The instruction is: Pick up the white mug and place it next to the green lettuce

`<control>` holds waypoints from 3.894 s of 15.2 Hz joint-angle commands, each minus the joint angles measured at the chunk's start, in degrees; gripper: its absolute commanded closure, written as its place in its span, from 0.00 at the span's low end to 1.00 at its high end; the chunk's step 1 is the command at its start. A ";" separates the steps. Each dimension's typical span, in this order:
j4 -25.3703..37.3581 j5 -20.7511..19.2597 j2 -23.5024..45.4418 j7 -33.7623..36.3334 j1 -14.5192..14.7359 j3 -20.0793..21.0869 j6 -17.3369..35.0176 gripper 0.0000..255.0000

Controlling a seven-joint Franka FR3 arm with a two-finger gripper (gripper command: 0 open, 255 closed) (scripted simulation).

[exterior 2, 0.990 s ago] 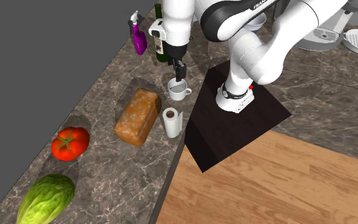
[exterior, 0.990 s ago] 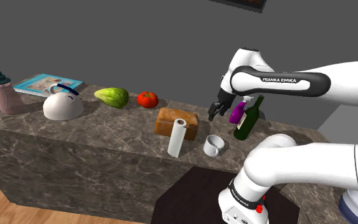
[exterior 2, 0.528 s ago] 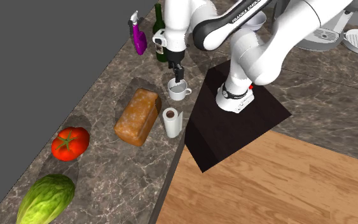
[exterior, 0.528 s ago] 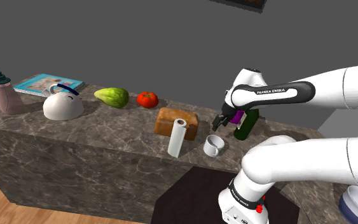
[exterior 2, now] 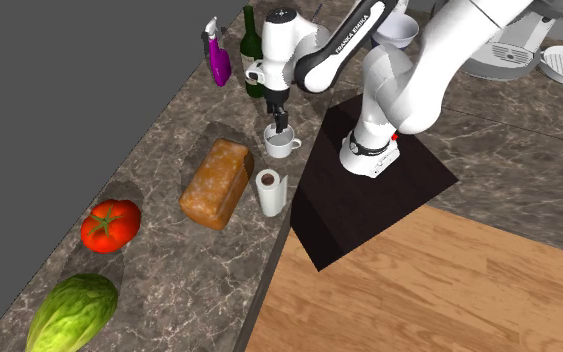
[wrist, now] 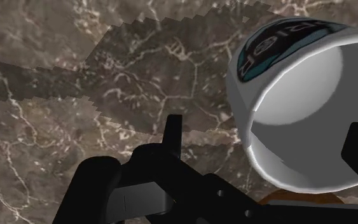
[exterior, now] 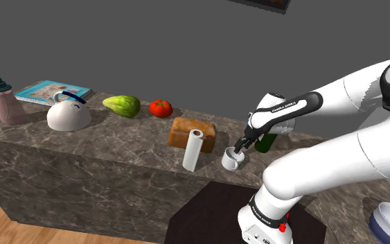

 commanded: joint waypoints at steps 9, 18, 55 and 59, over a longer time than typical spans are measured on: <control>-0.25 3.76 11.18 -3.44 6.24 -6.00 11.67 0.00; -0.25 3.76 11.18 -3.44 6.24 -6.00 11.67 1.00; 9.15 4.29 -18.72 1.84 -1.86 9.43 -27.40 1.00; 11.41 5.31 -20.25 1.99 -1.59 10.74 -31.14 1.00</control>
